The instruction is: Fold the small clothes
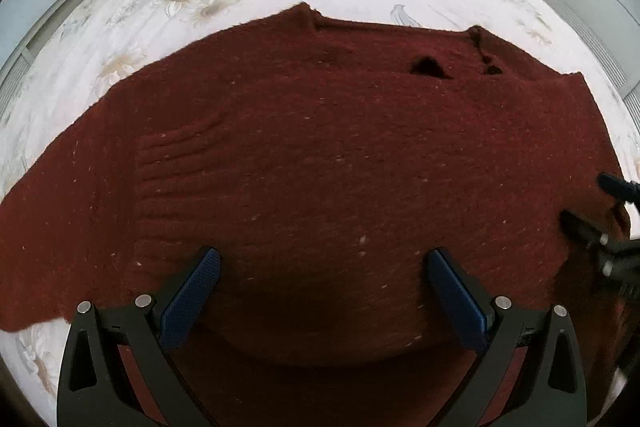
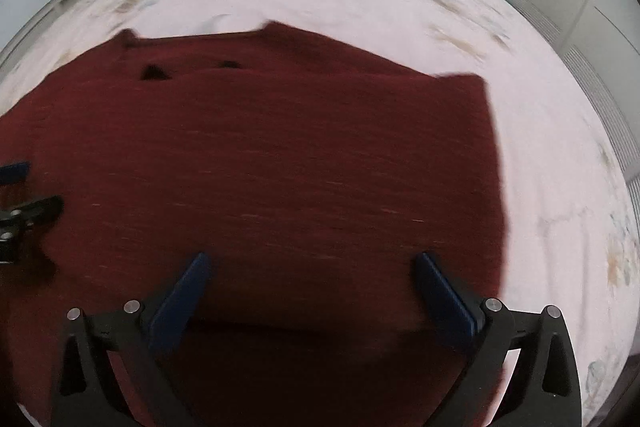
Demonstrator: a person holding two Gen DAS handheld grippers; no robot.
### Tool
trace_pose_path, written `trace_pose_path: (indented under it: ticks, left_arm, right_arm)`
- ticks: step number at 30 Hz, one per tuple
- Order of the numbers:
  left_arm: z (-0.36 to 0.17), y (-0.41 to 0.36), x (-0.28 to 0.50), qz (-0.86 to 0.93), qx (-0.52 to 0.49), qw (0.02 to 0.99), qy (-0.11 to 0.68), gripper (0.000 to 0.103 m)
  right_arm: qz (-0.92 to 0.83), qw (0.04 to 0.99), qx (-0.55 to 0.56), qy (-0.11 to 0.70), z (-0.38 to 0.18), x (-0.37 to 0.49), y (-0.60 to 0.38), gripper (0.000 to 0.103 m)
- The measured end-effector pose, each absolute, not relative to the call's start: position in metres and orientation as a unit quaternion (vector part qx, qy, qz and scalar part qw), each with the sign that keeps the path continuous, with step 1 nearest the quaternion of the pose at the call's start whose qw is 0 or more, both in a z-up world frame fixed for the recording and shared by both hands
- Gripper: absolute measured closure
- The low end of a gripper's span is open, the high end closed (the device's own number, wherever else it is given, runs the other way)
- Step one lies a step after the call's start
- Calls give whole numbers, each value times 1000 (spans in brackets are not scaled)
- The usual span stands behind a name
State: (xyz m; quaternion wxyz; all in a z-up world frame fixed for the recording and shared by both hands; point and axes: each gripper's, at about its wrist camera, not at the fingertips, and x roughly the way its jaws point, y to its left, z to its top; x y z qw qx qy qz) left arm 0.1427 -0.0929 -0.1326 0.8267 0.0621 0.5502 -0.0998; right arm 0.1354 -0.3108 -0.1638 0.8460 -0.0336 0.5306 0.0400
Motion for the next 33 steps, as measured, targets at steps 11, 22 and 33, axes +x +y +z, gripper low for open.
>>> trace_pose_path:
  ticks: [11, 22, 33]
  left_arm:
    - [-140, -72, 142, -94, 65, 824, 555, 1]
    - [-121, -68, 141, -80, 53, 813, 574, 1]
    - [-57, 56, 107, 9, -77, 825, 559, 1]
  right_arm:
    - [18, 849, -25, 528, -174, 139, -333, 1]
    - [12, 855, -7, 518, -144, 112, -332, 1]
    - [-37, 868, 0, 495, -106, 61, -346, 1]
